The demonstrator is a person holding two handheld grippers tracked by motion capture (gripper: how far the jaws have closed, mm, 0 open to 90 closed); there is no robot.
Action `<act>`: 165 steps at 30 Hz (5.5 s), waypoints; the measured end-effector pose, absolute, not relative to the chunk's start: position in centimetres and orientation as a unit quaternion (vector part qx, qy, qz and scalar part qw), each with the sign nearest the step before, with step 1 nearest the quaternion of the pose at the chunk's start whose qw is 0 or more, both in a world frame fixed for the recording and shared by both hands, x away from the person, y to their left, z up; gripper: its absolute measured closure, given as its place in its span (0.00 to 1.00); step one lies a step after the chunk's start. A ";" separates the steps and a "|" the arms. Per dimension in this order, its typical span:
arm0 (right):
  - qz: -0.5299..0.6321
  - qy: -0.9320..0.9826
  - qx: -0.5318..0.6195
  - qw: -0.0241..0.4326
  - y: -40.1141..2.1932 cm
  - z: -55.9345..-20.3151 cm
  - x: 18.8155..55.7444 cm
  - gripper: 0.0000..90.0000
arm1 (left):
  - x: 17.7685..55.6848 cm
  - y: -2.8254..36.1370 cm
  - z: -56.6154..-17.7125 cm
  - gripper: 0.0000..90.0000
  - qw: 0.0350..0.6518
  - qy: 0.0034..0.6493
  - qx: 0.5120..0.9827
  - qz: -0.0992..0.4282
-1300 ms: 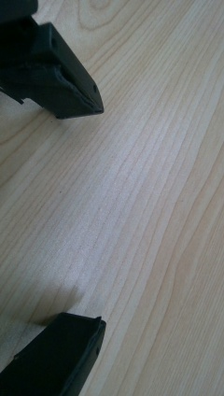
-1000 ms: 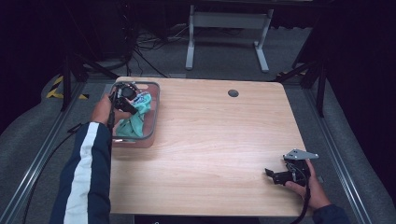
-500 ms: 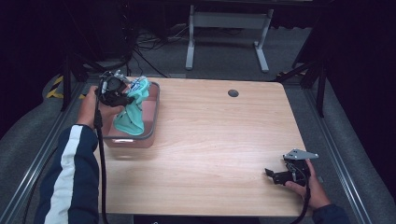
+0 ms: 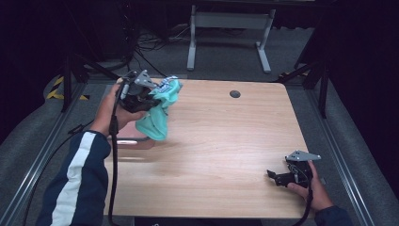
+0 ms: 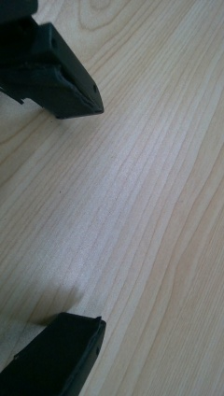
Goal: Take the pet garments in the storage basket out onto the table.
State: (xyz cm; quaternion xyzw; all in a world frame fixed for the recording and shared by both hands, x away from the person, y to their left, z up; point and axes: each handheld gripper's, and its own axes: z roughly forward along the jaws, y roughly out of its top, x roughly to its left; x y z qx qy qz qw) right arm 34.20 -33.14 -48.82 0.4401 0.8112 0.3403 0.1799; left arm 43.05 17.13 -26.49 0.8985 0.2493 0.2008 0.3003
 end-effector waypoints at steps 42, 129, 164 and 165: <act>0.339 0.811 0.440 0.181 -33.1 -48.8 34.2 0.01 | 42.0 1.2 -45.2 0.83 0.235 0.155 0.958 0.049; 0.339 0.811 0.441 0.182 -33.1 -48.8 34.2 0.01 | 32.8 23.9 -44.0 0.21 0.231 0.212 0.930 0.192; 0.339 0.811 0.442 0.182 -33.2 -48.8 34.1 0.01 | 31.6 31.7 -48.2 0.15 0.345 0.354 0.859 0.136; 0.340 0.810 0.443 0.181 -33.1 -48.8 34.1 0.01 | 31.6 31.7 -48.3 0.15 0.345 0.354 0.859 0.135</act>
